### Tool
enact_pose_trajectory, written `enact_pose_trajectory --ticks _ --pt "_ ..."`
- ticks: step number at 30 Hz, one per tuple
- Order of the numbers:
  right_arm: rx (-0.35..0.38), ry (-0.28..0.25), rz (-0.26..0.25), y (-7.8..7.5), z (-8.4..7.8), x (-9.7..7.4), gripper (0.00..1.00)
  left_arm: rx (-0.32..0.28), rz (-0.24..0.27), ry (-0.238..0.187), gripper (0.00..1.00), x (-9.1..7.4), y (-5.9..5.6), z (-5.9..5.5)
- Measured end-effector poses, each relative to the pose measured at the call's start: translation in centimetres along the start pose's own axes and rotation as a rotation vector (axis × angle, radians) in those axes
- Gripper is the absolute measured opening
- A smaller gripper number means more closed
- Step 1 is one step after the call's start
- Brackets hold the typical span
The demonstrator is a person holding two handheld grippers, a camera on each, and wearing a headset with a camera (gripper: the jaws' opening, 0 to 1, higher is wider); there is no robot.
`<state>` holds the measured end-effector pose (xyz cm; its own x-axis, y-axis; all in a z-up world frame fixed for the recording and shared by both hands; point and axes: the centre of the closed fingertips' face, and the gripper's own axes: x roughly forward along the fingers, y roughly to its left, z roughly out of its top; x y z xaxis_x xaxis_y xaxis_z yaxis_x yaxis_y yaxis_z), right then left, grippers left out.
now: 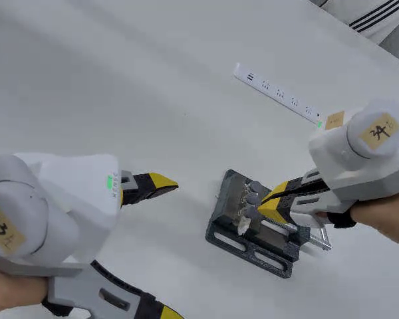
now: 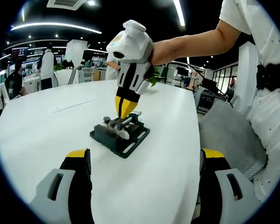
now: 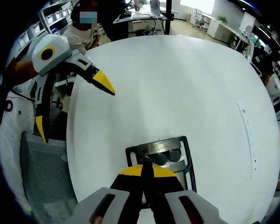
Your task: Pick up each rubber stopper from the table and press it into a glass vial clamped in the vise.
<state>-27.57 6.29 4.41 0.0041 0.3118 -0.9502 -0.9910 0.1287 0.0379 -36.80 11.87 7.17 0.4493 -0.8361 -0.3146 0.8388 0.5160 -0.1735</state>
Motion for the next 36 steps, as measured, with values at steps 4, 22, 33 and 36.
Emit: enact_pose_trajectory --ticks 4,22,33,36 --pt "0.0 -0.002 0.004 0.2 0.0 0.4 0.0 0.0 -0.004 0.002 0.97 0.1 -0.1 0.1" --pt "0.0 0.003 0.008 0.0 -0.4 1.4 0.0 0.002 -0.012 0.003 0.96 0.1 -0.3 0.3" --pt "-0.01 0.008 0.019 -0.2 -0.3 1.6 0.0 -0.004 -0.011 0.0 0.95 0.1 -0.2 0.0" --pt "-0.009 0.012 0.023 -0.2 -0.3 1.6 0.0 -0.006 -0.011 -0.004 0.95 0.1 -0.1 0.1"
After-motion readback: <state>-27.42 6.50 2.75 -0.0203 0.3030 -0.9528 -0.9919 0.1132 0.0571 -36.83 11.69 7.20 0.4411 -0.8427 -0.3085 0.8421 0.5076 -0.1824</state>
